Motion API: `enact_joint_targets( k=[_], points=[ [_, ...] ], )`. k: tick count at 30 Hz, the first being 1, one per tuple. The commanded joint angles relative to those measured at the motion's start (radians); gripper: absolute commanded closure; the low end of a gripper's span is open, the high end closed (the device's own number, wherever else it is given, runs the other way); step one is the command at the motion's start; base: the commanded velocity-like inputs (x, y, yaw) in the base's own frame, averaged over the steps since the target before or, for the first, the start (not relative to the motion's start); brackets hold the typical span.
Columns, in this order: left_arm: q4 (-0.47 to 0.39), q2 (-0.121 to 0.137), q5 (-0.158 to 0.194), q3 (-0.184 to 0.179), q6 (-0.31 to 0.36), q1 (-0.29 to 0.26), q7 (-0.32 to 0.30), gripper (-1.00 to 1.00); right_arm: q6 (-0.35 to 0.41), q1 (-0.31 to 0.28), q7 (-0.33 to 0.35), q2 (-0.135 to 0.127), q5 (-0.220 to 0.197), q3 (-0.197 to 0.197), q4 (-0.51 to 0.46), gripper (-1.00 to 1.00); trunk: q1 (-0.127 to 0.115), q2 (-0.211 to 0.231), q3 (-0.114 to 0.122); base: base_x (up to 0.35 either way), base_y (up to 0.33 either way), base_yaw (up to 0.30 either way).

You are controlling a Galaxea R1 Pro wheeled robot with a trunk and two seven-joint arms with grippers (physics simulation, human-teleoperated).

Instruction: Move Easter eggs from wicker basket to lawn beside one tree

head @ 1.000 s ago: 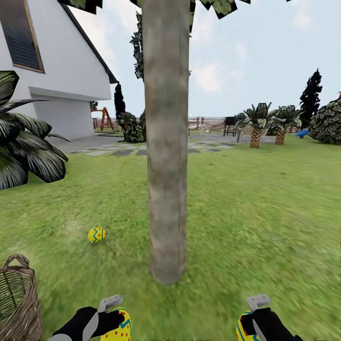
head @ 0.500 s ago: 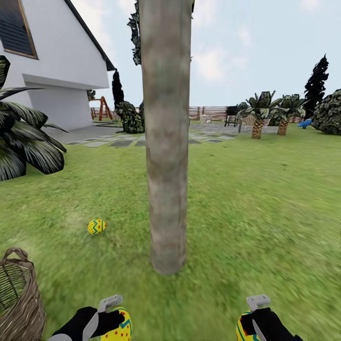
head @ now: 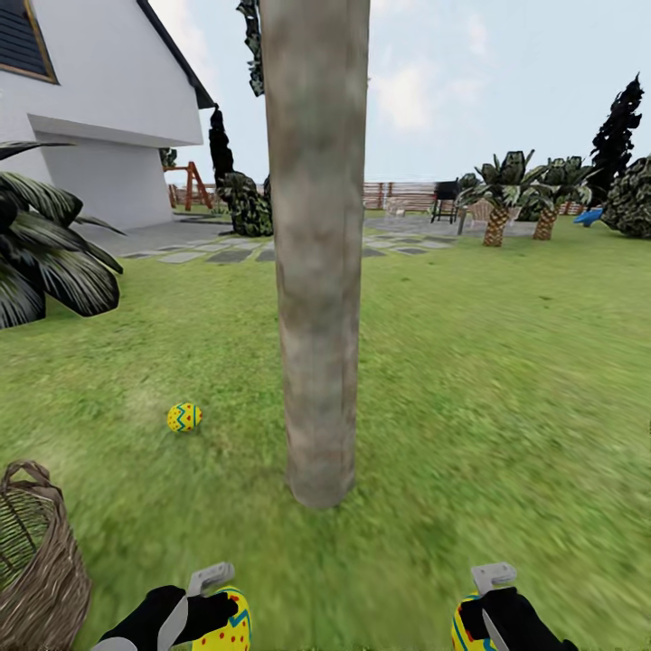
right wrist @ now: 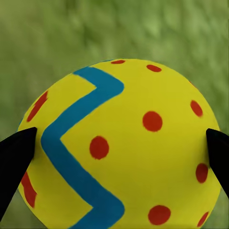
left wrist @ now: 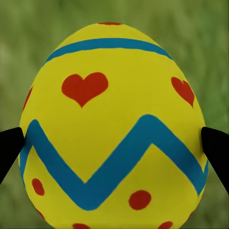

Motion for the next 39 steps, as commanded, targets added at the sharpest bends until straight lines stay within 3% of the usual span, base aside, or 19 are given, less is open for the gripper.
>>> enact_joint_targets(
  k=[1,39],
  points=[
    [-0.002,-0.001,-0.01,0.008,0.005,0.0,-0.007,1.0,0.006,0.0,-0.003,-0.001,0.004,0.005,-0.001,1.0,0.0,-0.001,-0.005,0.0,0.0,0.0],
    [-0.002,0.001,-0.01,0.008,0.005,0.0,-0.007,1.0,0.008,0.0,-0.003,-0.004,0.001,0.005,-0.002,1.0,0.017,-0.01,-0.152,0.0,0.0,0.0]
  ],
)
